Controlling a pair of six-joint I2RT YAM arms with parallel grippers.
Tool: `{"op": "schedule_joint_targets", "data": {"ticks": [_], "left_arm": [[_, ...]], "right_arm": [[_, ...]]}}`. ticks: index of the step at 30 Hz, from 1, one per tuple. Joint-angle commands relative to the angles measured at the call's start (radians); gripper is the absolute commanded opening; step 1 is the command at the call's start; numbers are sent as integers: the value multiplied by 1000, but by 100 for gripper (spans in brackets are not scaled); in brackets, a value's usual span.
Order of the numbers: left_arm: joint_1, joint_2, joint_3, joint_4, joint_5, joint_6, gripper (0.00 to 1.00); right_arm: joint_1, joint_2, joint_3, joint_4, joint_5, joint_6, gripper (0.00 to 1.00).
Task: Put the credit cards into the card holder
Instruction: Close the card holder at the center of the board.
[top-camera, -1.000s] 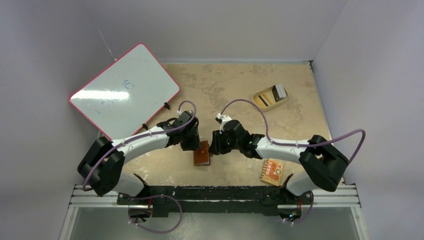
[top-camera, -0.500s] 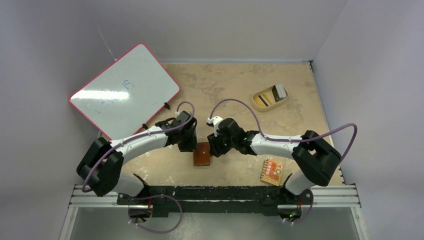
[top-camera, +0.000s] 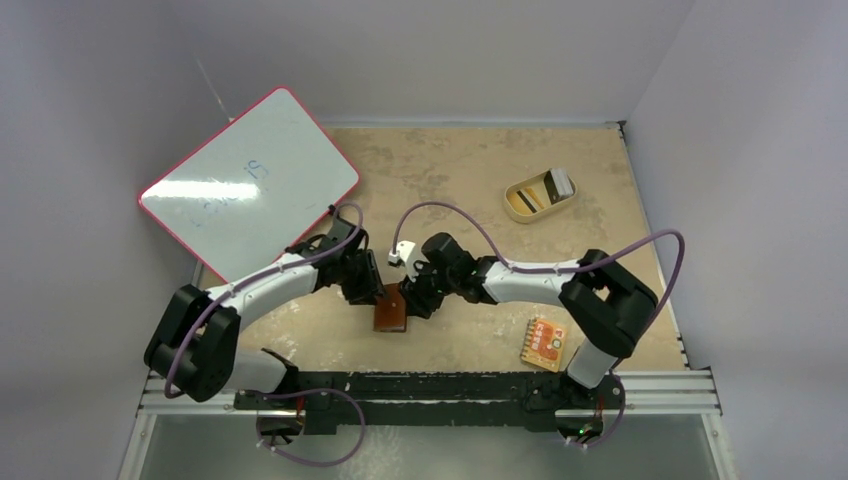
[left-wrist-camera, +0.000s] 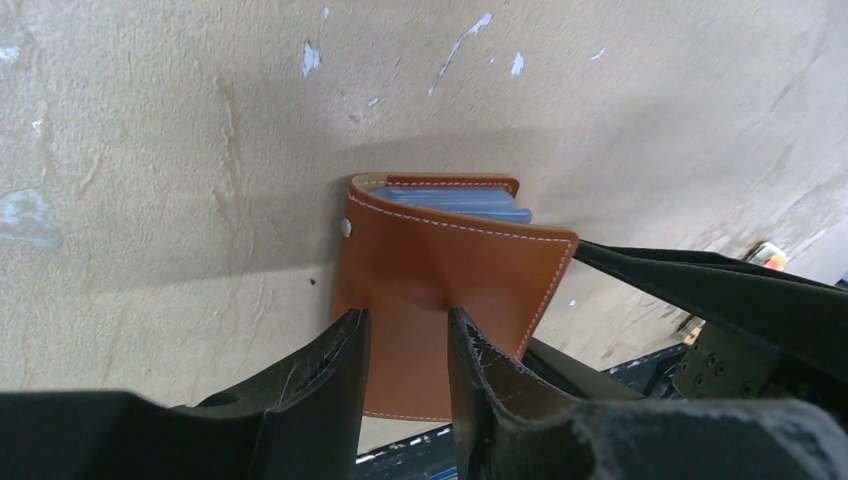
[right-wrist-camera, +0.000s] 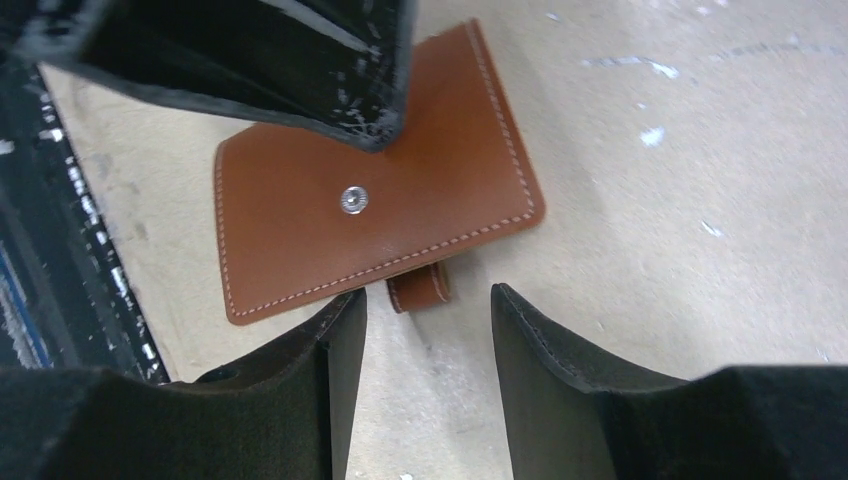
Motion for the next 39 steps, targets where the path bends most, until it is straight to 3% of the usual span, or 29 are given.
{"op": "schedule_joint_targets", "data": {"ticks": [1,6,14,18,24,29,39], "left_arm": [[4,-25,-8,-29,22,41,33],[4,-28,-36,-18,21,36,34],[4,-41,-46,-26,8,34,34],[3,-43,-37,-33,-5,30,34],[4,-22,-4,-65,-56,48,34],[4,13,-4,-47,-76,45,34],[4,23,51,-36,-86,36,34]], "right_arm": [[11,-14,-18,78,-130,-113,52],[29,41,13,59,-57,-163,52],[54,33,-35,169,38,-165,45],[56,-3,-67,237,98,-136,26],[56,-97,-153,368,116,-19,13],[56,-96,-211,505,104,91,10],[55,-42,-233,584,50,97,12]]}}
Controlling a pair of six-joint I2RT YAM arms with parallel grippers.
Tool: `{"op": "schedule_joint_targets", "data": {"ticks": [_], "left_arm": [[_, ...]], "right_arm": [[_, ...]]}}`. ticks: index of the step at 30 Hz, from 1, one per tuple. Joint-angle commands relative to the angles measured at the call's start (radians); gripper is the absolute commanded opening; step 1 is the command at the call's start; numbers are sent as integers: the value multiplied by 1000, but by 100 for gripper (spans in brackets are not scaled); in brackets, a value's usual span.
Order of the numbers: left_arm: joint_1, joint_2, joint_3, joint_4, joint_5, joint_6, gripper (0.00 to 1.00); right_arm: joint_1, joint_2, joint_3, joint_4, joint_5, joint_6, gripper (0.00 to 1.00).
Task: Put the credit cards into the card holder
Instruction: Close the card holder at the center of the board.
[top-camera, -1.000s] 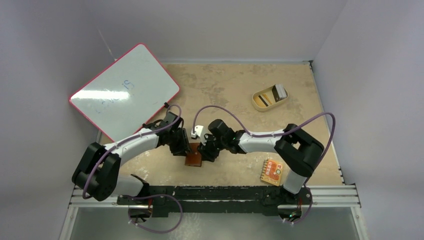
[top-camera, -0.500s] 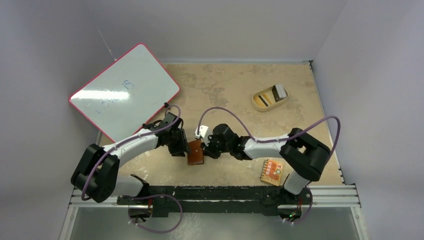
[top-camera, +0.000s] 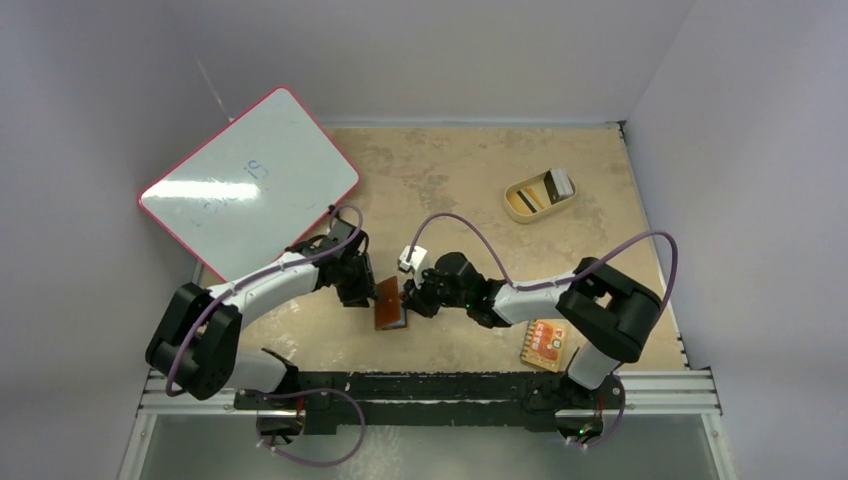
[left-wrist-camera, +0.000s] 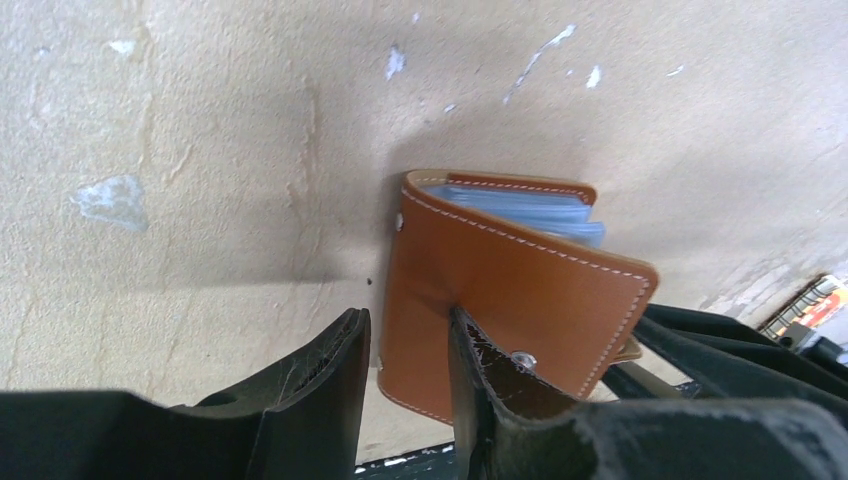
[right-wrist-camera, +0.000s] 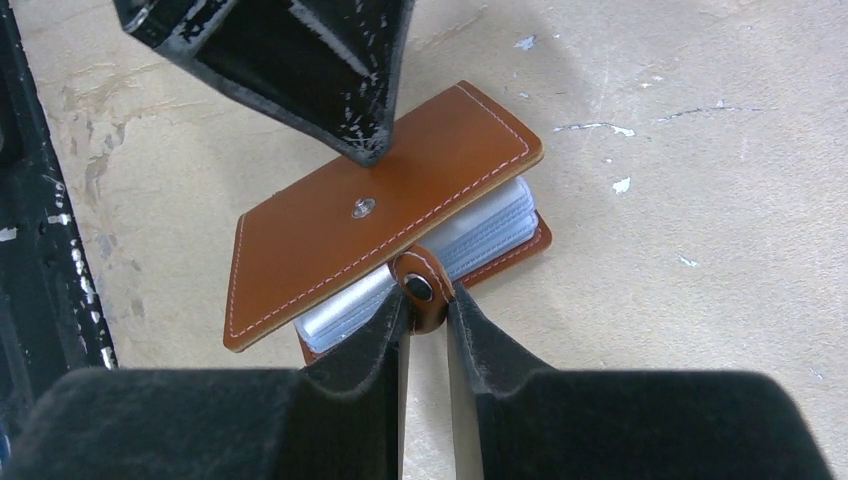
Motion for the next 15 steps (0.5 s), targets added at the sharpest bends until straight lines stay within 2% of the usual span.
{"op": "schedule_joint_targets", "data": {"ticks": [1,4,10,13,15], "left_arm": [[3,24,56,50,9,21,35],[2,31,52,95,29,19,37],[1,-12,81,67,21,8,36],[2,-15,77,102,61,-11,30],[2,4,69,122,77,-10,23]], "right_arm": [[4,-14,-11,101,-42,11,12],[4,-26,-30,116,-37,7,12],[5,1,-22,112,-37,-1,12],[4,15,-30,135,-37,3,12],[5,28,-31,142,-38,6,12]]}}
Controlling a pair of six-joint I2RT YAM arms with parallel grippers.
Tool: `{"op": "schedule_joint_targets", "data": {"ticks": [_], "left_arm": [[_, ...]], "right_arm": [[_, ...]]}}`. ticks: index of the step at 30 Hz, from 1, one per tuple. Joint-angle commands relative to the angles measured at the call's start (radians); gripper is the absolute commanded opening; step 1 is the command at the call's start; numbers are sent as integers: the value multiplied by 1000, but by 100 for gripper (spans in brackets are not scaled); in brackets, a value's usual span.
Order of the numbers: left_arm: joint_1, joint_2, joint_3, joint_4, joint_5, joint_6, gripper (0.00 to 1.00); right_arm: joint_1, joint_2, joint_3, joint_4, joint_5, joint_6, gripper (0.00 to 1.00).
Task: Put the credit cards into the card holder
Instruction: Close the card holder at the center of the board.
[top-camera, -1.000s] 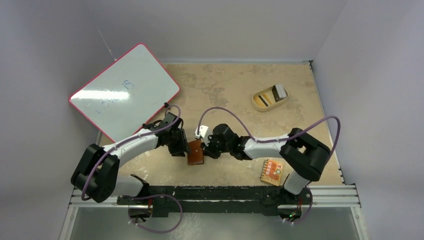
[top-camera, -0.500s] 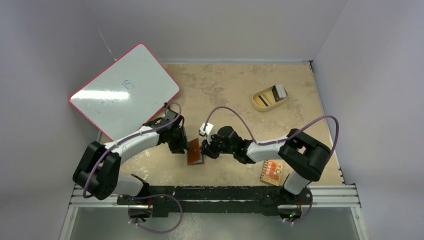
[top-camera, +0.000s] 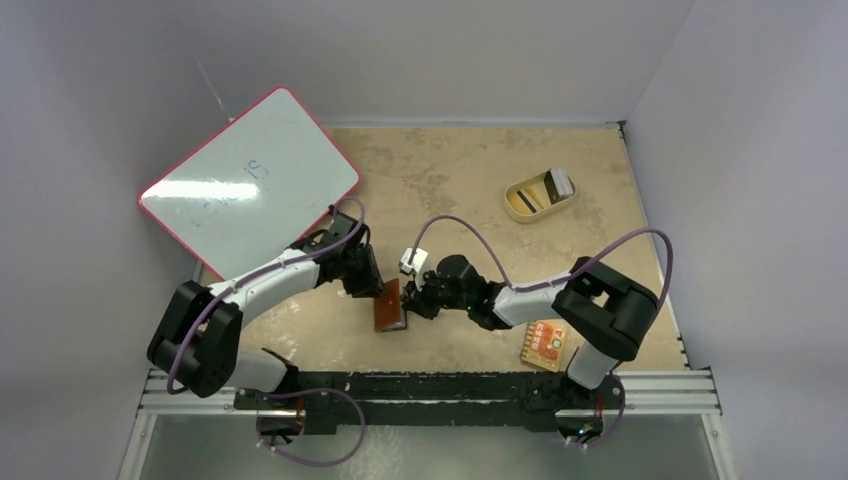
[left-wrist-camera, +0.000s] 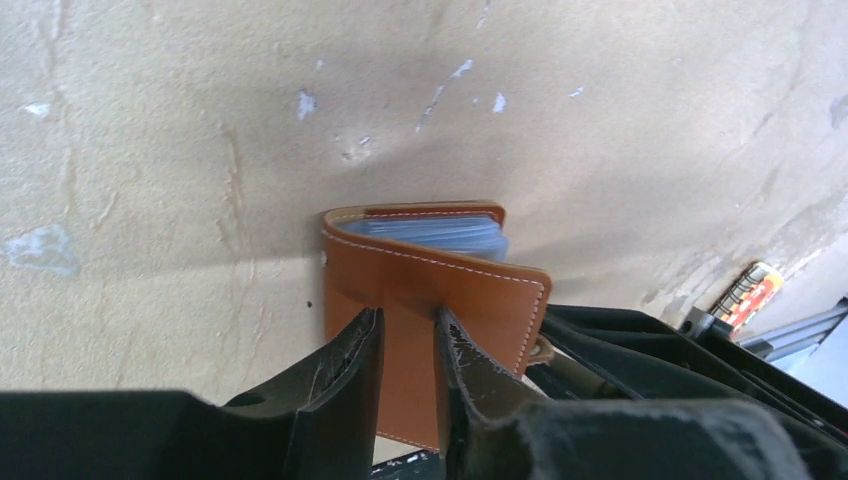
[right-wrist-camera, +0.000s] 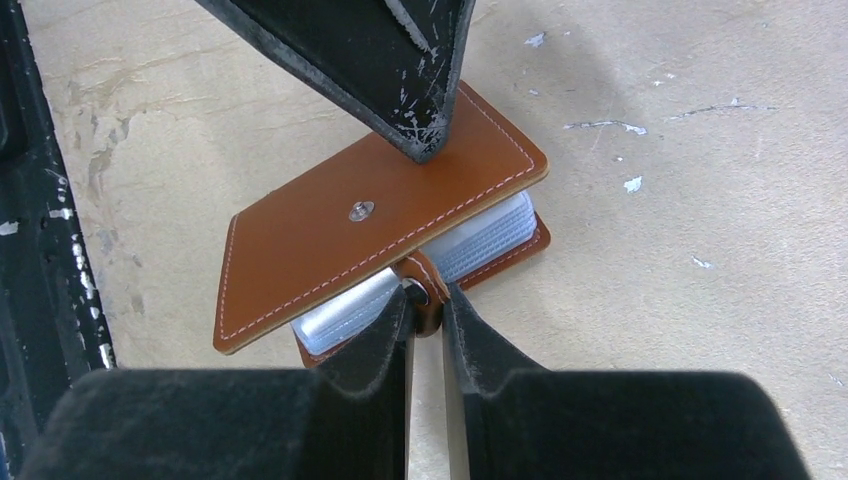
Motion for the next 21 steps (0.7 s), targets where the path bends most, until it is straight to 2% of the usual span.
{"op": "schedule_joint_targets", "data": {"ticks": [1,4,13,21], "left_arm": [[1,2,28,81,59,-5,20],[2,17,8,139,91,-16,17],[2,105,13,101,-28,32,20],[-4,105,6,81,-102,50,19]], "right_arm": [[4,25,0,85,-22,1,12],[4,35,-4,88,-26,-9,12],[4,-9,-38,100,1,1,18],[5,-64,-89,133,69,9,31]]}}
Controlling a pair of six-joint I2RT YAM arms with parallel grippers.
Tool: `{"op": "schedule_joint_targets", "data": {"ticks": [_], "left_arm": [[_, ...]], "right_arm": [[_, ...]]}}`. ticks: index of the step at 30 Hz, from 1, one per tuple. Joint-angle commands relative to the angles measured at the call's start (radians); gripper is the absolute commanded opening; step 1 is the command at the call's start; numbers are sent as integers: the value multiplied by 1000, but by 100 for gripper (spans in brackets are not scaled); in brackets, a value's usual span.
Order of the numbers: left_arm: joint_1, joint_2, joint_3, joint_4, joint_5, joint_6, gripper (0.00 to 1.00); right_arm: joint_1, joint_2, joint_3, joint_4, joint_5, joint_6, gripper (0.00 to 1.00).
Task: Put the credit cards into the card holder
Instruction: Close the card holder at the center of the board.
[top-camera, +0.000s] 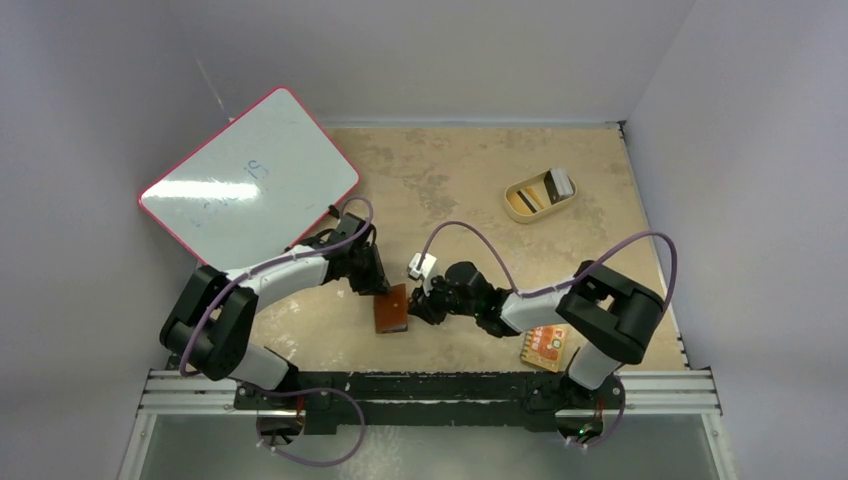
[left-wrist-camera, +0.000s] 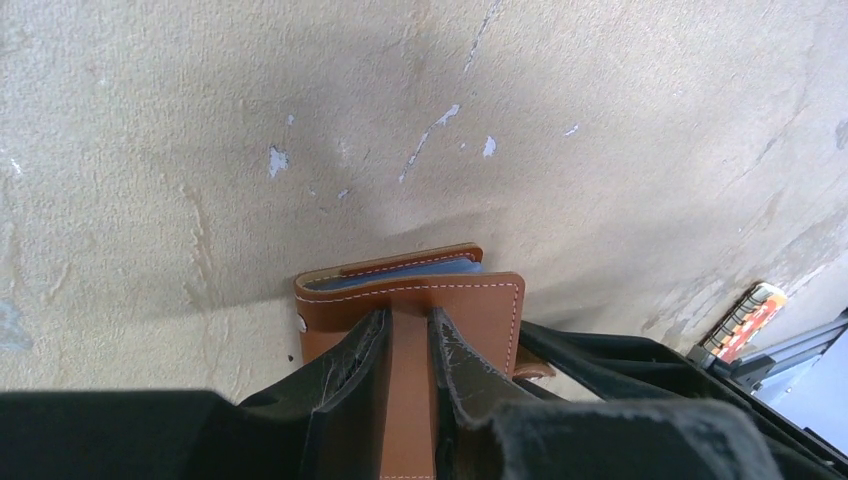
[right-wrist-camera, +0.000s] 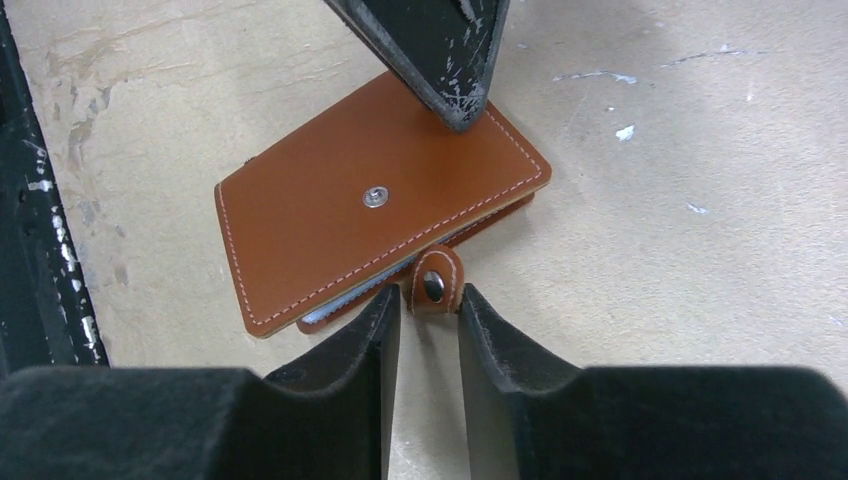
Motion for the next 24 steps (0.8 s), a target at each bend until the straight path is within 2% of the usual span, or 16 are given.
{"op": "schedule_joint_targets", "data": {"ticks": [1,9,14,18,21,24], "left_arm": [[-2,13,-1,-23,-105,47,19],[-6,-1,-16,-33,-106,32,20],[-8,-84,11,-70,-121,18,28],[-8,-127,20,-81,-81,8,31],[-8,-115,-13,-56,-23,1,31],[-8,-102,-31,-73,-22,24,32]], "right_arm": [[4,-52,-13,67,46,5,31],[4,-82,2,18,73,84,33],[4,-102,52,-75,65,262,37],[4,-142,59,-129,15,411,48],[5,-208,65,-215,52,511,50],[5,-284,68,-278,109,612,52]]}}
